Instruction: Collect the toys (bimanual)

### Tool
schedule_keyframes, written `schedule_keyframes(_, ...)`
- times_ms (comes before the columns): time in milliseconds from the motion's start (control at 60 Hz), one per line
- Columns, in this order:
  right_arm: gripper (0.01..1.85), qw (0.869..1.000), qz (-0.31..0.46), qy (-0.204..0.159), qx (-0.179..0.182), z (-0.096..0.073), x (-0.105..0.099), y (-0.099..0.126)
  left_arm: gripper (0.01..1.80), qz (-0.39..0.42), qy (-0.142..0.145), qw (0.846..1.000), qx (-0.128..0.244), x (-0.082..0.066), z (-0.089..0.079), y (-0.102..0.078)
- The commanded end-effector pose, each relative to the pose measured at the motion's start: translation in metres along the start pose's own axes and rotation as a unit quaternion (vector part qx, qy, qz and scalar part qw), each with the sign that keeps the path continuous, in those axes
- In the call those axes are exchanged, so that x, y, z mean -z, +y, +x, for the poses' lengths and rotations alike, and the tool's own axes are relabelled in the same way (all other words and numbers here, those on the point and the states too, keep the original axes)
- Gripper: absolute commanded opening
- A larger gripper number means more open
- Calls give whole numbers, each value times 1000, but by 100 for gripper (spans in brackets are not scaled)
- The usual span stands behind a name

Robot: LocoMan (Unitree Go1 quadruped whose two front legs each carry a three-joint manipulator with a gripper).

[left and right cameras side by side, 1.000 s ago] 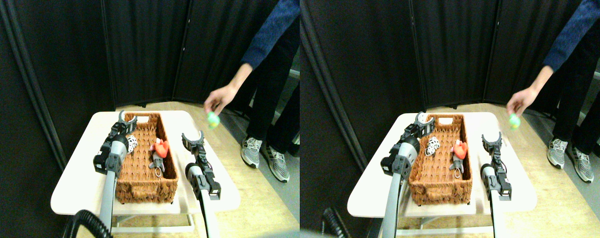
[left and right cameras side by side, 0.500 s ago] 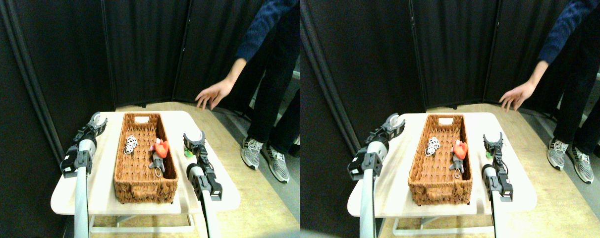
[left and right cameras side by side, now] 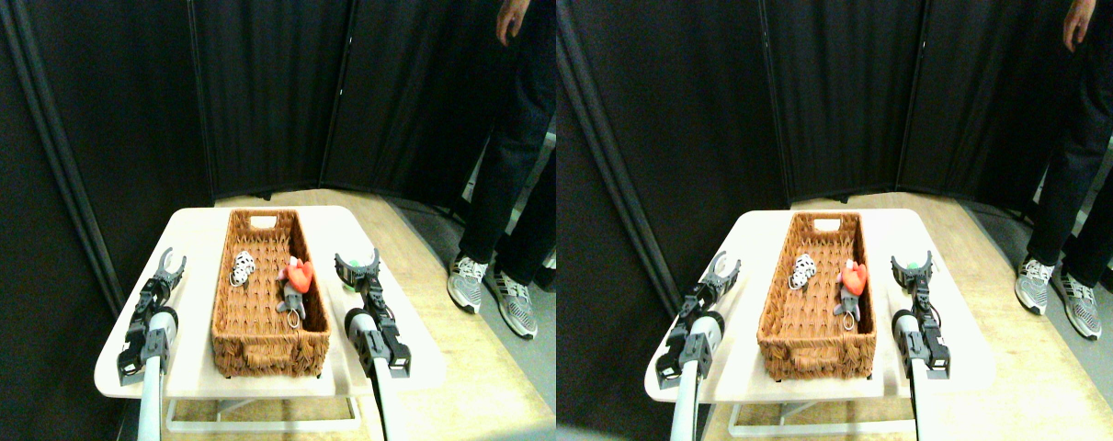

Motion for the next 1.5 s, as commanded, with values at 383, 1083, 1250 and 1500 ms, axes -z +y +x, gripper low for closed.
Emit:
schedule_keyframes(383,77,996,66,46,29,18,-4,-6,19,22,-23,999,-16,3,0,5)
schedule_keyframes(1083,79,987,88,38,127,30,-21,-75,21,6,-33,999,-6,7,10,4)
schedule_keyframes(1250,80,986,86,34,135,34,-17,-80,21,3,-36,999,-6,8,9,1)
schedule_keyframes(1500,3,988,74,-20,133,33,-15,-71,22,-3,-34,999,0,7,9,2)
